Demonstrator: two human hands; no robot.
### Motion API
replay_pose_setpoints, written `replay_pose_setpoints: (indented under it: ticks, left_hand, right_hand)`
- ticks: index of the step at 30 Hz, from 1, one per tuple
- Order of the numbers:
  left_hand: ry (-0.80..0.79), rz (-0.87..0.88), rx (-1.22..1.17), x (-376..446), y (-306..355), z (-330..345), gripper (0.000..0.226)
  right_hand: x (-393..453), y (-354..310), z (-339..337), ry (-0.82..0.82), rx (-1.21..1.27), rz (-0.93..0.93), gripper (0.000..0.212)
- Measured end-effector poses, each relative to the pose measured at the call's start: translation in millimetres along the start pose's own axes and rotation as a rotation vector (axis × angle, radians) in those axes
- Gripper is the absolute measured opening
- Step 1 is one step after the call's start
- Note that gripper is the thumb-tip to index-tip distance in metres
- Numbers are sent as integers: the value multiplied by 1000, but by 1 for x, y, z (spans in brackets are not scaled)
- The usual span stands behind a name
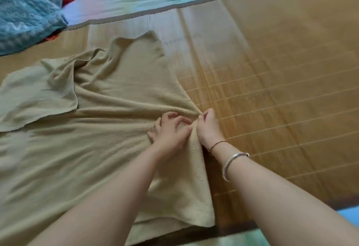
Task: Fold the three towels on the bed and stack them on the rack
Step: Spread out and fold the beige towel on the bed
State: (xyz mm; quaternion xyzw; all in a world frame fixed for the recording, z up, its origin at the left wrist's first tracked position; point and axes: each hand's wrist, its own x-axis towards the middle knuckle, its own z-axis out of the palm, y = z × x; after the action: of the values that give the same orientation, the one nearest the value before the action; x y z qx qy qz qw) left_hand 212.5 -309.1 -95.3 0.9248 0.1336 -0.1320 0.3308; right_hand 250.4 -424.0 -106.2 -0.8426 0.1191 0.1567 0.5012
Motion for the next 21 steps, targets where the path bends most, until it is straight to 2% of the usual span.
replay_pose_setpoints:
  ticks: [4, 5, 6, 9, 10, 12, 15, 17, 21]
  left_hand:
    - [-128, 122, -113, 19, 97, 60, 21]
    - [-181, 167, -152, 26, 135, 84, 24]
    - [-226, 173, -189, 27, 142, 87, 28]
    - [-336, 234, -371, 29, 197, 120, 30]
    - [-330, 243, -392, 27, 208, 125, 33]
    - [-220, 238, -351, 22, 219, 134, 39]
    - [-23, 219, 27, 16, 200, 134, 50]
    - [3, 158, 188, 6, 183, 135, 60]
    - [99, 18, 254, -8, 161, 129, 84]
  right_hand:
    - [44, 38, -113, 121, -39, -7, 5]
    - [56, 53, -160, 158, -64, -5, 5]
    - [61, 58, -171, 164, -53, -1, 5]
    - [67, 85, -251, 167, -47, 110, 18]
    - [65, 93, -270, 128, 13, 183, 25]
    - [52, 108, -301, -14, 259, 365, 31]
    - [27, 120, -323, -265, 495, 513, 28]
    - [22, 127, -323, -360, 456, 508, 27]
    - [26, 123, -299, -411, 276, 467, 47]
